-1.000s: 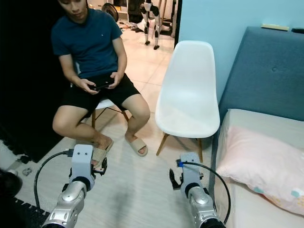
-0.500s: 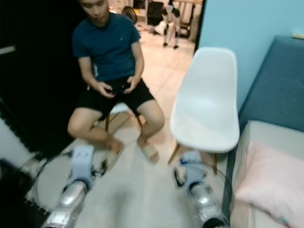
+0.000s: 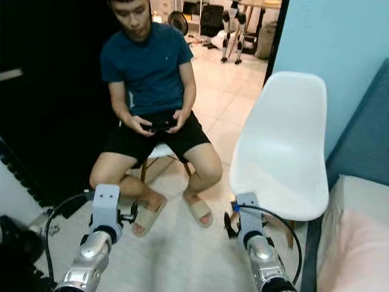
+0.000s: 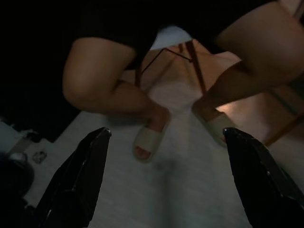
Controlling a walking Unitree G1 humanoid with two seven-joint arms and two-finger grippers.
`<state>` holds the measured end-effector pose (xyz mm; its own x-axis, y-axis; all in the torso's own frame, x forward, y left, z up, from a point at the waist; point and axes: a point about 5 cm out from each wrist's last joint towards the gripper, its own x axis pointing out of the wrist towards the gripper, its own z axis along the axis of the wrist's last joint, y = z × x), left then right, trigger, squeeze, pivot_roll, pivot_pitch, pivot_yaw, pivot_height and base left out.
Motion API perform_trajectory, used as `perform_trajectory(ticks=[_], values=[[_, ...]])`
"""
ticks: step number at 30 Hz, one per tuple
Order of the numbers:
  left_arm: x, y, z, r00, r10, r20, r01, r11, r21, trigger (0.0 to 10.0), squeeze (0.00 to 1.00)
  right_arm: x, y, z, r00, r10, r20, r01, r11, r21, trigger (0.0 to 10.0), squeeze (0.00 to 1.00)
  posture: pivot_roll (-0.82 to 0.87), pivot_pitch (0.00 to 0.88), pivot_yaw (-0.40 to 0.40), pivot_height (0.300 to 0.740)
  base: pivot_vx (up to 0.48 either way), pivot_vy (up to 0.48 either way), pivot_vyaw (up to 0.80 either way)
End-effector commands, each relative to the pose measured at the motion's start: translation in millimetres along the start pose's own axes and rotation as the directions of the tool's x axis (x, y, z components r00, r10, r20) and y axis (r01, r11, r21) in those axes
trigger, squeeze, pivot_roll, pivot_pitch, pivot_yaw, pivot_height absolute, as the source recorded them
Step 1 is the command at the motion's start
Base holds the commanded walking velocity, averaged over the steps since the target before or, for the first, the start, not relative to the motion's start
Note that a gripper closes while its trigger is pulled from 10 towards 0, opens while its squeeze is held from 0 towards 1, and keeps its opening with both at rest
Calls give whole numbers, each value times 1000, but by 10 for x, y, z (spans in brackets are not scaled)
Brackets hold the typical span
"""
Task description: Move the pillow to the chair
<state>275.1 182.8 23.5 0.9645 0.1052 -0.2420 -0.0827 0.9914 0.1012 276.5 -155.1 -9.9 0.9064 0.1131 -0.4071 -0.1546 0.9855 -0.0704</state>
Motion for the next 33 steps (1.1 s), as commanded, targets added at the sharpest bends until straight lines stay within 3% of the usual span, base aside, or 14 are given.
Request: perform_trajectory(ticks=[1,33], values=[[-2,-23,-9,1000,-13,-5,13,1000,9,10000,0,-25,-67,-51,1000,-23,-21,23,1000,10,10000,0,7,18,-8,740,326,0,0],[-5,-68,-17,999,-46,-11,46,999,1,10000,0,-71,-116,-151,996,-70,-63,70,997,9,10000,0,2,25,-4,740,301,0,-750]])
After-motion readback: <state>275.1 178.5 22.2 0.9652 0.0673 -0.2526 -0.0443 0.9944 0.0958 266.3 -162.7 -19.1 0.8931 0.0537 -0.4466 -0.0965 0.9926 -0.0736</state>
